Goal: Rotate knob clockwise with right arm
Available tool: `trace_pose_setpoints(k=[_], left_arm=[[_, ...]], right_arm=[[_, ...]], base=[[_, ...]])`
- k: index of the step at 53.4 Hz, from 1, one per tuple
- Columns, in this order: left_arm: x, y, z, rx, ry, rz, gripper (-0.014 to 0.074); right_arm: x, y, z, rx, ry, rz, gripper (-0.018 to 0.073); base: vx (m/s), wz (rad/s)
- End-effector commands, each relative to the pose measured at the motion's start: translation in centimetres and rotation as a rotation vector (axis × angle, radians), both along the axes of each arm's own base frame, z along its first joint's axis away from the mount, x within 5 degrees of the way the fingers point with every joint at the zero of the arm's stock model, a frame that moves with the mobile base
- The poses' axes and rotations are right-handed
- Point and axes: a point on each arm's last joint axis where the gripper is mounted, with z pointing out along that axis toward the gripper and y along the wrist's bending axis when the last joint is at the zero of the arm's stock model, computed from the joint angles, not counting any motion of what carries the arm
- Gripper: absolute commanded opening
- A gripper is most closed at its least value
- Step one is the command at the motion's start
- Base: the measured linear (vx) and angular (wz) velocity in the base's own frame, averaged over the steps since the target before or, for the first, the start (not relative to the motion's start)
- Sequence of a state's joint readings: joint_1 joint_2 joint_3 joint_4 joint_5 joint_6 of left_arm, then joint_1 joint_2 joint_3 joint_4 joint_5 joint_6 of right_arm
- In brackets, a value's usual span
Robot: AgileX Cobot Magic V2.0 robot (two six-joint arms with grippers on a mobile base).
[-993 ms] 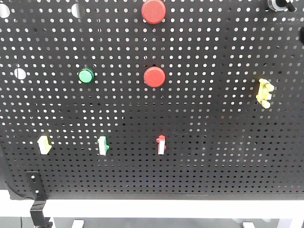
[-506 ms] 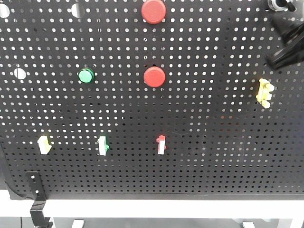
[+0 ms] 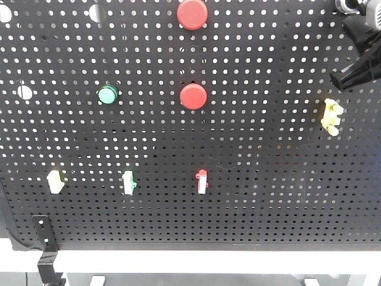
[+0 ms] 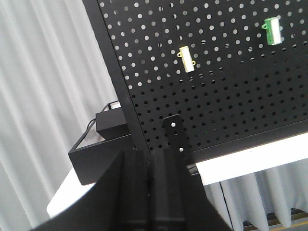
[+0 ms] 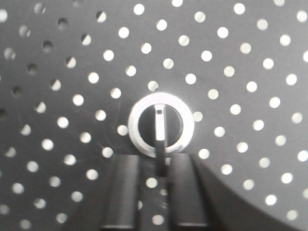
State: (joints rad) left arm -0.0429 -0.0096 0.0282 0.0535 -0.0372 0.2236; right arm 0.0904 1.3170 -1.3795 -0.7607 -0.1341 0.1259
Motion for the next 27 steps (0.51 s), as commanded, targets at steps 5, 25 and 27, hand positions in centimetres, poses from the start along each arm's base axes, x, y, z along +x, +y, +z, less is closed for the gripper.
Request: trace_pose_setpoints(k=[5,25,27], left_arm=[[0.2,-0.1,-0.5,-0.010,-0.025,-0.013,-0.0006],[0.2,-0.1,-0.5,-0.010,-0.025,-0.013,-0.0006],[0.2,-0.1,-0.5,-0.010,-0.025,-0.013,-0.0006]], right_arm=[[-0.6,0.2,3.0,0.000,-0.116,0.029,0.0181],[0.0,-0.5,4.2,0.105,-0.073,-0.025,0.0179],[0.1,-0.5,4.1,0.132,-0.063,-0.023,0.0175]], base=[[0.00,0.00],[0.00,0.00],[0.00,0.00]])
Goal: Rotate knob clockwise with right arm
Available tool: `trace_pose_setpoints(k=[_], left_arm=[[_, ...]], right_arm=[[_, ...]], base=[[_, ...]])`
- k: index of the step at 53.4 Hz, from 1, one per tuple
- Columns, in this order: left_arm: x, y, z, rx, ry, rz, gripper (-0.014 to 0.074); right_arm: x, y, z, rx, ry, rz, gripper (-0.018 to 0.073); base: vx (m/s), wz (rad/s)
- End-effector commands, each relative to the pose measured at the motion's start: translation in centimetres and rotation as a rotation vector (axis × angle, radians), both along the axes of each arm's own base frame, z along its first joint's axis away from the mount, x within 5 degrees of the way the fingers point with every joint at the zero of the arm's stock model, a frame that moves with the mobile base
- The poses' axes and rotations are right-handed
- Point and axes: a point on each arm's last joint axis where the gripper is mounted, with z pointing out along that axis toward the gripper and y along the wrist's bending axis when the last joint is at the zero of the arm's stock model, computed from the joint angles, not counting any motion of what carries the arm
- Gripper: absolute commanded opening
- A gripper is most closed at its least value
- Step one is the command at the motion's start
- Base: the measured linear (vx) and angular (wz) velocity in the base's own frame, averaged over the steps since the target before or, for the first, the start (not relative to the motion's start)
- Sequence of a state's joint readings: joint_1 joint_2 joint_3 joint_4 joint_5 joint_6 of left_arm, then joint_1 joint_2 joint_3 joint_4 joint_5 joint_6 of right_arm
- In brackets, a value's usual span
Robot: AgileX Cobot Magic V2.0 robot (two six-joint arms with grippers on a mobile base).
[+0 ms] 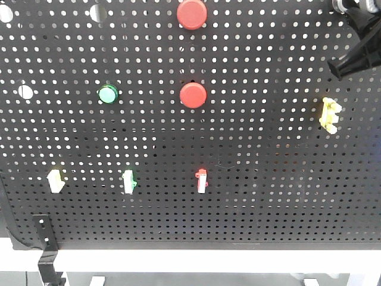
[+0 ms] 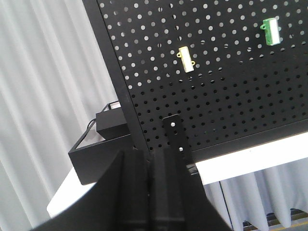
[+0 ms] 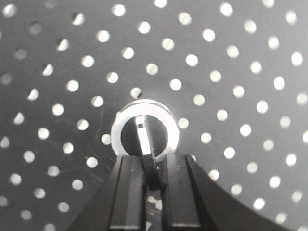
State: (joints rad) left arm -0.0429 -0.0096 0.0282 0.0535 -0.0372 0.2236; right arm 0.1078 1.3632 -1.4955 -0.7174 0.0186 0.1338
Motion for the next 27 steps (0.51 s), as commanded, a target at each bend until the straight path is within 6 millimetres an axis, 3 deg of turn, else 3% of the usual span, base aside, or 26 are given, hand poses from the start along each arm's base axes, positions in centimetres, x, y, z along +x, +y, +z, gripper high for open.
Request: trace_pose_setpoints(k=[1,12,27], left_arm=[[0.22,-0.09,-0.52,-0.010,-0.025,-0.013,-0.0006],[0.22,-0.09,-0.52,-0.010,-0.025,-0.013,-0.0006],[0.22,-0.09,-0.52,-0.010,-0.025,-0.013,-0.0006]], right_arm=[[-0.91,-0.20,2.67,0.078,-0.115,0.047,0.0171],[-1.03,-0.30,2.76,0.285,-0.095,0.094,0.0081],[-1.82,-0.59,3.03,0.420,-0.061,0.101,-0.0013]], base=[[0.00,0.00],[0.00,0.00],[0.00,0.00]])
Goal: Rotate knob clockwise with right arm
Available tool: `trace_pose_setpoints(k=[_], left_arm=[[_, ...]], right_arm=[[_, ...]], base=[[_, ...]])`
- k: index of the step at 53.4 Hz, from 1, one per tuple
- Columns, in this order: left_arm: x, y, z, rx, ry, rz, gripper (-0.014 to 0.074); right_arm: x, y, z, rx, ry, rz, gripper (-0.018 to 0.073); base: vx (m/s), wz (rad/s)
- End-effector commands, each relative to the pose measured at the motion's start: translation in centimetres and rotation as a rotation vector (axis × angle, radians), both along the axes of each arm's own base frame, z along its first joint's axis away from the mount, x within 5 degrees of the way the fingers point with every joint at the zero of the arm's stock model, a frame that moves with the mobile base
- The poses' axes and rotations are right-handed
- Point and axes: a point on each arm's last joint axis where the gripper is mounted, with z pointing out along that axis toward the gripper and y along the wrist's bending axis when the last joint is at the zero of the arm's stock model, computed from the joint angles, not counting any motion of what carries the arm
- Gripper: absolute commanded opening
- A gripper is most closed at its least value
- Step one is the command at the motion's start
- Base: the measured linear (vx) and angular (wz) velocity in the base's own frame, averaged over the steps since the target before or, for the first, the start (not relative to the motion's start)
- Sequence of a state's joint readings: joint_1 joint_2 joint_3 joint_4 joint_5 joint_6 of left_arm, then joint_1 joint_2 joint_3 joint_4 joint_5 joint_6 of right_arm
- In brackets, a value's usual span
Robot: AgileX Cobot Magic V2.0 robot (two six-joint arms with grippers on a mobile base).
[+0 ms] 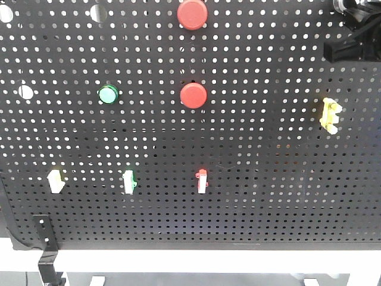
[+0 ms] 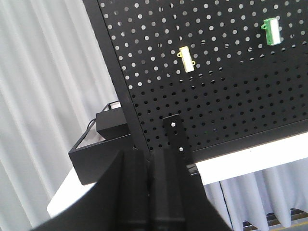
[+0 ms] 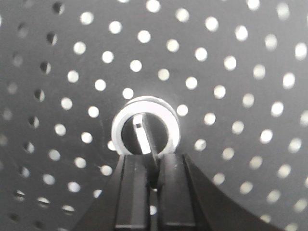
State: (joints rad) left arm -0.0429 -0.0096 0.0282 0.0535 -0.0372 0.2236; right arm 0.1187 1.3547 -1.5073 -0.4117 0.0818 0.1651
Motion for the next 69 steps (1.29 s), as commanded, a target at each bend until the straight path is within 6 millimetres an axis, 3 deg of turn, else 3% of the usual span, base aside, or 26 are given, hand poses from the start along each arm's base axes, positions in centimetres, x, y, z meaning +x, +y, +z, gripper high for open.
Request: trace_pose_setpoints(k=[1,17,43,69], left_arm=[[0.2,-0.1,-0.5,-0.010,-0.025,-0.013,-0.0006],[0.2,-0.1,-0.5,-0.010,-0.025,-0.013,-0.0006],[0.2,-0.1,-0.5,-0.010,-0.025,-0.013,-0.0006],[0.2,-0.1,-0.5,-0.010,-0.025,-0.013,-0.0006]], right_arm=[[-1.6,-0.7,3.0,0.105,-0.132,0.023,-0.0012],[-2.5,-0.8,3.3,0.331,-0.084,0.071,-0.0011],[-2.6,-0.5,3.2,0.850,-0.007,0.226,-0.0004],[-2.6,-0.3,3.2,0.969,0.024,0.264,0.0021]], base=[[0.00,0.00],[0.00,0.00],[0.00,0.00],[0.00,0.00]])
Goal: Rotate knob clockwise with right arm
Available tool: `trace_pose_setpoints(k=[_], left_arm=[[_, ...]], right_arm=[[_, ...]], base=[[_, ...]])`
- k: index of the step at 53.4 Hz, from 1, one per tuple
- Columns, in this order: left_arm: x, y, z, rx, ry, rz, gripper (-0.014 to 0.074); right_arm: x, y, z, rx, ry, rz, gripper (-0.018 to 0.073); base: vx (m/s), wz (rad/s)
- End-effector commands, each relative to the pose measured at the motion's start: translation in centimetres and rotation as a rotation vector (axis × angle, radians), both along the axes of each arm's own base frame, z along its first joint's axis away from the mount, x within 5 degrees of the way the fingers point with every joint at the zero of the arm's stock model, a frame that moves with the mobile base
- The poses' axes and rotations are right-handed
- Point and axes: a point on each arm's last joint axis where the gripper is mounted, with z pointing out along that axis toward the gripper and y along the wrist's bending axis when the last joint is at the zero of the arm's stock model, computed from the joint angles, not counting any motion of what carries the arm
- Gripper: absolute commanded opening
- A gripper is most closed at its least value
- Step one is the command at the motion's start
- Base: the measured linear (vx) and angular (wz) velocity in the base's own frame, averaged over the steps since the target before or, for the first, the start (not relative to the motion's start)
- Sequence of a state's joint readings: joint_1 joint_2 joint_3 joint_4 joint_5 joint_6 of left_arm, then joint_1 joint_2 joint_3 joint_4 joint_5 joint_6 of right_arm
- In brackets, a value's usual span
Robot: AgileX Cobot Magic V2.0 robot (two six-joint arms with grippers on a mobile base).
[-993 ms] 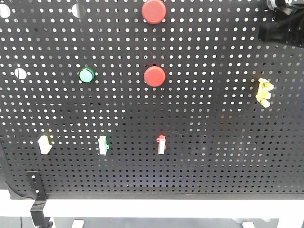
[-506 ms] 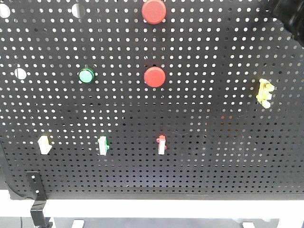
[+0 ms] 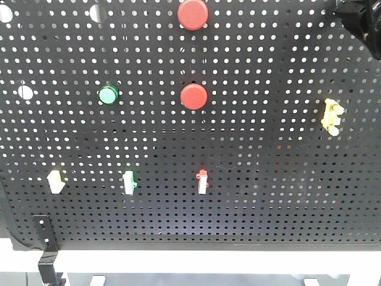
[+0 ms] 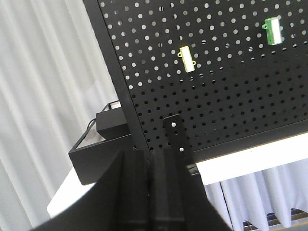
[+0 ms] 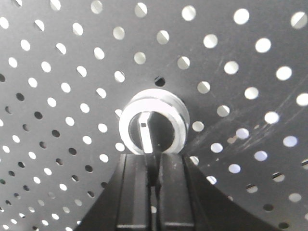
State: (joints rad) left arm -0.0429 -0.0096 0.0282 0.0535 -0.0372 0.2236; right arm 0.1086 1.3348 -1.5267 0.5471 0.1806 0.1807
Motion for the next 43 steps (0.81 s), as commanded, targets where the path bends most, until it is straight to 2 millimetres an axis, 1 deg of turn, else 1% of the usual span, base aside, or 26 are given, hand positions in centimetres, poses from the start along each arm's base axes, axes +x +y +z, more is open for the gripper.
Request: trace_pose_setpoints(k=[1,7,11,22,24,28,30,35,39,43], left_arm=[[0.2,-0.1,-0.5,-0.010,-0.025,-0.013,-0.0006],[0.2,-0.1,-0.5,-0.010,-0.025,-0.013,-0.0006],[0.2,-0.1,-0.5,-0.010,-0.025,-0.013,-0.0006],[0.2,-0.1,-0.5,-0.010,-0.025,-0.013,-0.0006],[0.2,-0.1,-0.5,-0.010,-0.025,-0.013,-0.0006],[0.2,-0.1,-0.5,-0.010,-0.025,-0.013,-0.0006],[0.2,-0.1,-0.5,-0.010,-0.025,-0.013,-0.0006],[0.2,-0.1,-0.5,-0.010,-0.025,-0.013,-0.0006],[0.2,-0.1,-0.5,-0.010,-0.025,-0.013,-0.0006],[0.2,-0.1,-0.5,-0.010,-0.025,-0.013,-0.0006]], right_arm=[[-1.7,-1.0,2.6,0.058,-0.127,-0.049,0.0025],[-1.7,-1.0,2.6,0.051,-0.119,-0.044,0.0074],[-1.7,-1.0,2.6,0.051,-0.119,-0.044,0.0125],[-2.6,-1.0,3.0,0.050,-0.124,-0.033,0.0332],[-2.9,-0.9,3.1,0.046,-0.117,-0.023,0.0374],[-3.9,-0.9,3.4,0.038,-0.116,-0.012,0.0421],[-4.2,-0.9,3.4,0.029,-0.113,-0.009,0.0435],[-5.9,-0.9,3.8,0.003,-0.121,-0.001,0.0440],[-7.4,-1.0,3.7,-0.051,-0.126,-0.004,0.0439],[-8.9,-1.1,3.2,-0.136,-0.123,-0.012,0.0439]], base=[[0.00,0.00],[0.00,0.00],[0.00,0.00],[0.00,0.00],[0.00,0.00],[0.00,0.00],[0.00,0.00],[0.00,0.00],[0.00,0.00],[0.00,0.00]])
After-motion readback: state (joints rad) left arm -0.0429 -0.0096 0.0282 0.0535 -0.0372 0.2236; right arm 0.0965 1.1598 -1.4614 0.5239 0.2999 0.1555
